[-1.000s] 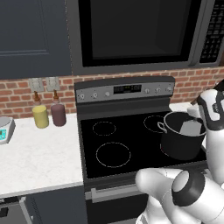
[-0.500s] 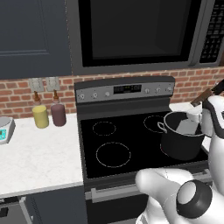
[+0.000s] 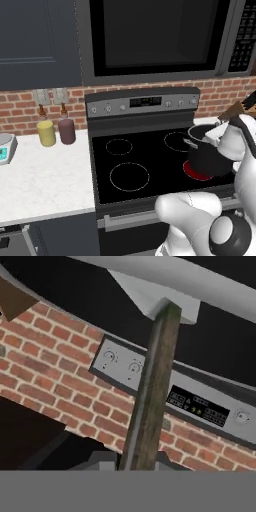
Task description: Put the lemon and lemon in the pot. Retrieve the spatula and lightly stir the vegetables in the pot.
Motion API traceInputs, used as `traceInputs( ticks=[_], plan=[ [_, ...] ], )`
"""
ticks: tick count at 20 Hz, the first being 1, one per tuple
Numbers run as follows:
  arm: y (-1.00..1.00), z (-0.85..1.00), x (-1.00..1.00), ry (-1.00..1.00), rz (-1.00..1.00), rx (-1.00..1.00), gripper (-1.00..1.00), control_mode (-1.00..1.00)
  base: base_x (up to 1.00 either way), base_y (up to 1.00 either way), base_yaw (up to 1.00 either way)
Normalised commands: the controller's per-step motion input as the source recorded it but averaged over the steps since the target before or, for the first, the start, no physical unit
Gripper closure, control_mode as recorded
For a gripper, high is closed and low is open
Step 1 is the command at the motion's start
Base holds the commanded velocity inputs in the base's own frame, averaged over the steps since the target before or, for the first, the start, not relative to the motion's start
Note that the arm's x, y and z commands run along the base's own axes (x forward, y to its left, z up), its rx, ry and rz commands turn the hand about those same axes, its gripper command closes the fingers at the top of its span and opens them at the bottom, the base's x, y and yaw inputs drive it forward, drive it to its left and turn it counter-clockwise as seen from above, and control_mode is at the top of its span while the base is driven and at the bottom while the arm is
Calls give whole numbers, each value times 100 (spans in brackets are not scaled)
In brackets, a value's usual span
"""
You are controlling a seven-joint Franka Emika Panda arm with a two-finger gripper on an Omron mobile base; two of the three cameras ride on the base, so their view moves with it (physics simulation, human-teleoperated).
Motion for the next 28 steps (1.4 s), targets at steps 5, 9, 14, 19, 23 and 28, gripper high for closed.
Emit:
traceInputs(
  ticks=[5, 9, 14, 19, 23, 28],
  plan=[
    [0, 40, -57, 21, -2, -25, 100, -100, 0, 0, 0],
    [0, 46, -100, 2, -1, -17, 100, -100, 0, 0, 0],
    [19, 45, -62, -14, 0, 1, 100, -100, 0, 0, 0],
    [55, 35, 4, 0, 1, 18, 100, -100, 0, 0, 0],
    [48, 50, 17, 27, 9, 29, 100, -100, 0, 0, 0],
    [20, 9, 4, 22, 12, 27, 100, -100, 0, 0, 0]
  ],
)
